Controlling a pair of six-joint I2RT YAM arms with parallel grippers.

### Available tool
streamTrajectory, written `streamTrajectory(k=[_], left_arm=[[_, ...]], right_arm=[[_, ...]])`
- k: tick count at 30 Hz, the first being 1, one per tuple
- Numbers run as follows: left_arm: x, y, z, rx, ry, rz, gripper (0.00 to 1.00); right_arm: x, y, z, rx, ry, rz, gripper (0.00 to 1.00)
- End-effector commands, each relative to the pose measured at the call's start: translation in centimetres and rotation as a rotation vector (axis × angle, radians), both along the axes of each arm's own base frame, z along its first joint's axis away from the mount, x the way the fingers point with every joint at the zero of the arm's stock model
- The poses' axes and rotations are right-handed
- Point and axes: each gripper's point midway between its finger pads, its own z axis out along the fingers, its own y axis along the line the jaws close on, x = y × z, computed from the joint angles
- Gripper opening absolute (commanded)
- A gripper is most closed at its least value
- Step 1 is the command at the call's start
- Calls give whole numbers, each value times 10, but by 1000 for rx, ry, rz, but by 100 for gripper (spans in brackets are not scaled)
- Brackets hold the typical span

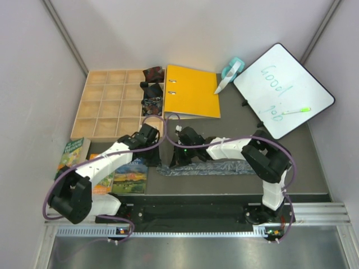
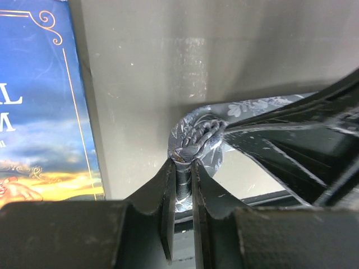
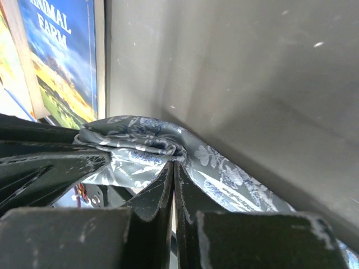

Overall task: Roll the ties
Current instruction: Roll the tie at the center of the board.

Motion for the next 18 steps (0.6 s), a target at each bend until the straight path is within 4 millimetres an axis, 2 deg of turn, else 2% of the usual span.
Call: streamTrajectory(k=[1,7,11,18], left_arm=[[9,-2,17,8,-40,-7,11],[15,-17,21,-4,-40,-12,11],[16,-34,22,-12,-46,-33,11],[11,-54,10,9,-25,-62,11]], right_arm=[[0,18,8,24,-14,18,2],[-4,20,2,26,6,26,2],[-4,23,2,45,10,30,1],[-8,30,6,91,42,36,2]])
